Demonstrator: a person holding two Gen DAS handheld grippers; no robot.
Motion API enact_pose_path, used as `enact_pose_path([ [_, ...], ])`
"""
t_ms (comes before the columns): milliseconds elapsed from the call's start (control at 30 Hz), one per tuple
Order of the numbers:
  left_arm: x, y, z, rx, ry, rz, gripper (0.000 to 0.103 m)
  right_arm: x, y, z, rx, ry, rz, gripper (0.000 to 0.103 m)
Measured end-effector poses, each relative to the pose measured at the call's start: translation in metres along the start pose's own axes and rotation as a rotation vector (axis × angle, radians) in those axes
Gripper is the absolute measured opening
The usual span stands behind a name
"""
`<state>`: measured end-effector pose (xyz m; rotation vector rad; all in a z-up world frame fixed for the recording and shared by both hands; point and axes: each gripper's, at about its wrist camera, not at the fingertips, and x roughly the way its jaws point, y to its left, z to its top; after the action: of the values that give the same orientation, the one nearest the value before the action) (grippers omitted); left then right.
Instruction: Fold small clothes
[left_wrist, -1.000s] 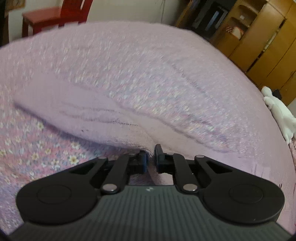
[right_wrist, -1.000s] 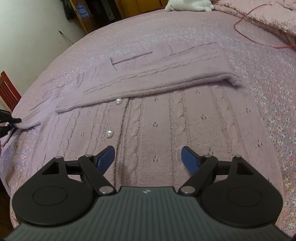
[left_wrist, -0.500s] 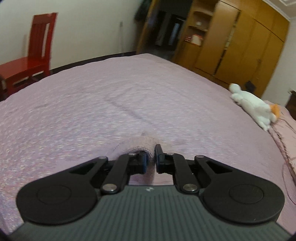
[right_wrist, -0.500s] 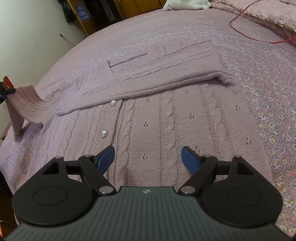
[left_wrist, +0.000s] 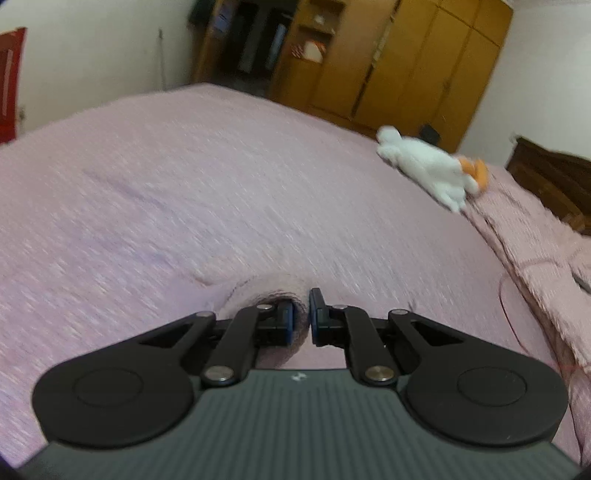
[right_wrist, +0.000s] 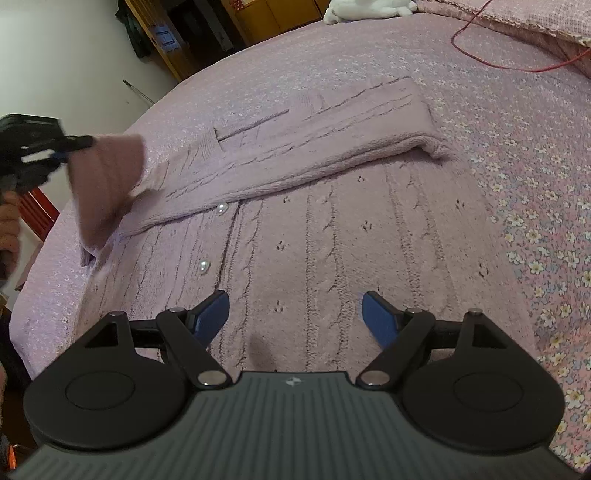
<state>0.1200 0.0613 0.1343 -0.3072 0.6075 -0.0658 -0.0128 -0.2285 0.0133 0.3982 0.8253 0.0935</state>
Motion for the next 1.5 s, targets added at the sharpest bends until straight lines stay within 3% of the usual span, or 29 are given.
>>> enact_pose_path([
  [300,0.053,-0.022,-0.064,0.058,0.185,-0.007,0.013,-0.001,-0.007,-0.001,0.003,0.007,0.023,0.084],
  [433,0.057,-0.021,-0.082,0.104,0.234,-0.012,0.021,0.003,-0.008,0.005,0.003,0.026,0.028,0.085],
  [500,0.049,-0.017,-0.087,0.112,0.238,-0.024,0.031,0.006,-0.005,0.014,-0.001,0.040,0.026,0.085],
  [567,0.039,-0.013,-0.090,0.115,0.238,-0.030,0.050,0.012,0.001,0.025,-0.009,0.061,0.032,0.085],
  [600,0.032,-0.010,-0.091,0.119,0.233,-0.032,0.052,0.016,0.005,0.031,-0.011,0.072,0.043,0.085],
  [800,-0.005,0.015,-0.102,0.137,0.207,0.011,0.053,0.047,0.042,0.070,-0.002,0.125,0.150,0.085],
  [1033,-0.015,0.054,-0.116,0.126,0.216,0.081,0.053,0.106,0.104,0.106,-0.020,0.194,0.233,0.085],
  [1200,-0.016,0.067,-0.117,0.105,0.212,0.065,0.053,0.147,0.135,0.116,-0.060,0.228,0.199,0.085],
  [1300,-0.015,0.071,-0.117,0.086,0.210,0.053,0.053,0.164,0.144,0.119,-0.054,0.248,0.247,0.084],
  [1333,-0.015,0.073,-0.117,0.077,0.207,0.048,0.053,0.166,0.146,0.120,-0.055,0.250,0.255,0.077],
  [1367,-0.015,0.074,-0.116,0.069,0.204,0.043,0.053,0.167,0.150,0.122,-0.065,0.247,0.266,0.051],
  [1433,-0.015,0.076,-0.117,0.055,0.201,0.035,0.053,0.164,0.160,0.126,-0.112,0.238,0.245,0.018],
  [1500,-0.015,0.077,-0.116,0.050,0.203,0.029,0.053,0.150,0.167,0.131,-0.180,0.180,0.235,0.018],
])
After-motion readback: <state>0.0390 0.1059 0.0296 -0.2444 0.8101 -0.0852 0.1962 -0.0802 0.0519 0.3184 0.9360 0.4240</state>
